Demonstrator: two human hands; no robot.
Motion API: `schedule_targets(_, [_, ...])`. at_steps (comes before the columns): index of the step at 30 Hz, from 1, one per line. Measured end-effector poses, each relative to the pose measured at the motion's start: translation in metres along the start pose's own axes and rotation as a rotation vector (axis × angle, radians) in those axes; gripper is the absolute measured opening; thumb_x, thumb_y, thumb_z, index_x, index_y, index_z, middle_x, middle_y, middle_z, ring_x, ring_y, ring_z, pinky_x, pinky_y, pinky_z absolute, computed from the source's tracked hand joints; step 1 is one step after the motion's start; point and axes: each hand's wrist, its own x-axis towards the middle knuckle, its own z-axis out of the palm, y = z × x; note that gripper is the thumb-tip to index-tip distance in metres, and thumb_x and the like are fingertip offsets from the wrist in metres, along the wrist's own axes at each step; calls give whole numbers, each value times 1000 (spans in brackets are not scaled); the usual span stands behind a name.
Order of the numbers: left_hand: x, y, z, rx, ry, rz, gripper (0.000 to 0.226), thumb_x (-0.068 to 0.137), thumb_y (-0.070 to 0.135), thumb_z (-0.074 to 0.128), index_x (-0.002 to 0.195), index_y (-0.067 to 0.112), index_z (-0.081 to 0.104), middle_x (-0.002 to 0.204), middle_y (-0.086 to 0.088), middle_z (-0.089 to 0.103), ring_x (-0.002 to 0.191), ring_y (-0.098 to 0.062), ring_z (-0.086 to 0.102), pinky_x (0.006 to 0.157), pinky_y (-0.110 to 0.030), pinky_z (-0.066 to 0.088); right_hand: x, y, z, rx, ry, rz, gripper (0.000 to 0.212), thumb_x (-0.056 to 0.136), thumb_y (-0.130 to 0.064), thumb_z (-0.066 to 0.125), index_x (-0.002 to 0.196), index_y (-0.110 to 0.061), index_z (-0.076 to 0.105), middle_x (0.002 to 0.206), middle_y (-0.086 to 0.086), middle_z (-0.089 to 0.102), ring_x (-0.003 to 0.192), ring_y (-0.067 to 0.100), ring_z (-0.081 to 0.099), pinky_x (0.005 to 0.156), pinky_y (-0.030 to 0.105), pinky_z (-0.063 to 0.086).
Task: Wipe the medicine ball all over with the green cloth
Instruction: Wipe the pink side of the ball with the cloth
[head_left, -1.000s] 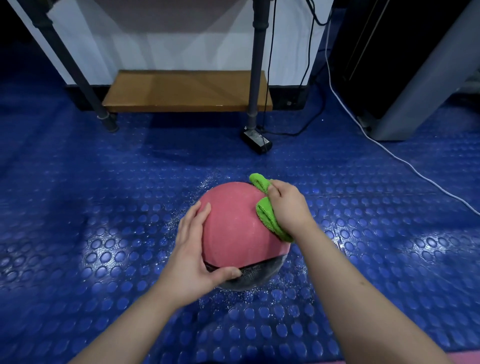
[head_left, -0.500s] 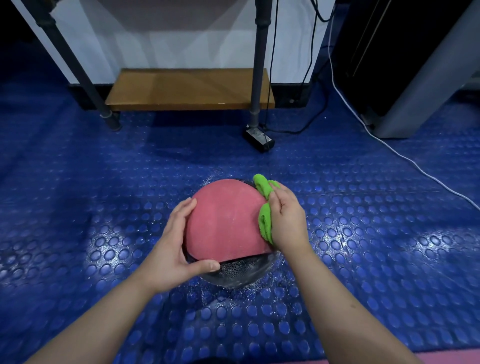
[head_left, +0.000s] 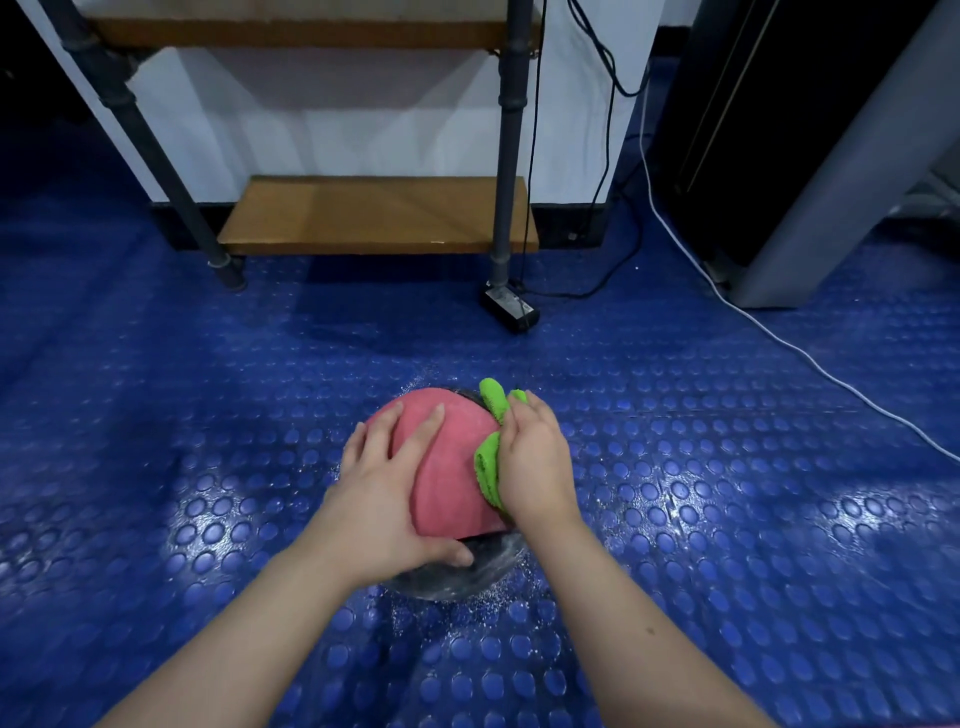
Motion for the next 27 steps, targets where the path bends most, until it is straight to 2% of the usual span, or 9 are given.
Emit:
schedule_targets(3, [3,-2,-2,-12,12,-6,141,33,84,71,149,55,-4,156,20,-14,149,-25,-5,112,-62,31,-1,2,1,31,10,-4,41,105,-22,29,140,-8,47,152,8,33,141,18,28,114,22,18])
schedule_targets(7, [8,3,-6,-15,9,-13,140,41,73,84,152,50,1,158,14,-8,149,-27,-1,117,-54,26,-22,7,5,118,61,-64,42,104,-22,32,144,-14,43,155,-1,28,142,10,25,117,24,19])
schedule_targets(10, [10,3,-10,-29,7,-18,140,41,69,87,153,48,5,159,12,-4,148,-27,2,119,-50,24,-41,15,9,177,92,-86,43,104,-23,33,146,-19,39,156,-9,23,142,4,22,117,24,20])
schedule_targets(18, [10,6,-13,-65,1,-34,138,43,62,90,152,49,6,156,15,-2,148,-24,2,119,-50,22,-36,17,12,274,175,48,41,104,-25,31,142,-17,45,153,-3,31,140,7,28,109,11,16])
schedule_targets(20, [9,5,-12,-72,6,-34,138,43,62,90,152,50,6,156,15,-2,148,-24,2,119,-49,22,-34,18,13,279,169,69,41,104,-25,31,142,-17,45,153,-3,32,140,7,28,110,13,17])
schedule_targets(23, [6,2,-8,-87,22,-37,138,43,62,90,151,51,5,155,17,-2,147,-23,2,119,-50,22,-29,23,11,281,165,133,41,104,-23,31,141,-15,47,150,1,38,139,12,32,115,24,21])
schedule_targets(27, [5,1,-8,-110,31,-40,137,44,62,90,151,51,5,155,17,-3,148,-22,1,120,-50,22,-20,30,13,249,144,148,41,104,-23,30,139,-13,49,143,4,46,133,18,40,113,35,29])
